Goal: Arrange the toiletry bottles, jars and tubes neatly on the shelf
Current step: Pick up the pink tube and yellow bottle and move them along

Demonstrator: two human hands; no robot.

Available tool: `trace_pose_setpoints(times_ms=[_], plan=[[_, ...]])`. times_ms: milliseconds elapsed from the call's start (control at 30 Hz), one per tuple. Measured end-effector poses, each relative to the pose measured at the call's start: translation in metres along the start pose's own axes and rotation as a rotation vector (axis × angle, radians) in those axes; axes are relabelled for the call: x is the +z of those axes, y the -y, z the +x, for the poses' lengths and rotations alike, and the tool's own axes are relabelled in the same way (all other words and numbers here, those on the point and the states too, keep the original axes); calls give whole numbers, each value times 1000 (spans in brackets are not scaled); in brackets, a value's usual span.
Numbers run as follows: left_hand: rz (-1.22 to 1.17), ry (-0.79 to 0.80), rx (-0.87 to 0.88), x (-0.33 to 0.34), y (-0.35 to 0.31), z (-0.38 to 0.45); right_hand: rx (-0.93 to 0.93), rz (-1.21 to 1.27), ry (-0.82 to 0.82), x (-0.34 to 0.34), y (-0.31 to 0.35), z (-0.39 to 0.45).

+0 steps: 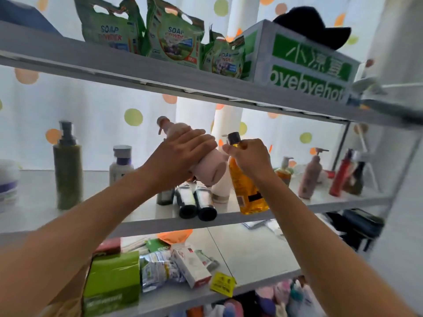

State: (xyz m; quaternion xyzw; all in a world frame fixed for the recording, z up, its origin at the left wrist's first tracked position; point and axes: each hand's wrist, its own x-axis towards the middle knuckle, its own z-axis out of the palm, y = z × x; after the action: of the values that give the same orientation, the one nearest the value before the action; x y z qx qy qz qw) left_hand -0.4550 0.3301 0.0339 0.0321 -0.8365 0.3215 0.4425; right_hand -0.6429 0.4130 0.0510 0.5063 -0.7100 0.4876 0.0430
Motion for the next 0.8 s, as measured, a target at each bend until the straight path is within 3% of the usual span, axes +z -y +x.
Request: trace_pose_setpoints(times_ms=[400, 800], plan=[[119, -14, 50, 91, -86, 86, 208, 156, -87, -81, -159, 48], [130, 98, -122, 162, -121, 139, 103, 311, -160, -65, -257, 107]])
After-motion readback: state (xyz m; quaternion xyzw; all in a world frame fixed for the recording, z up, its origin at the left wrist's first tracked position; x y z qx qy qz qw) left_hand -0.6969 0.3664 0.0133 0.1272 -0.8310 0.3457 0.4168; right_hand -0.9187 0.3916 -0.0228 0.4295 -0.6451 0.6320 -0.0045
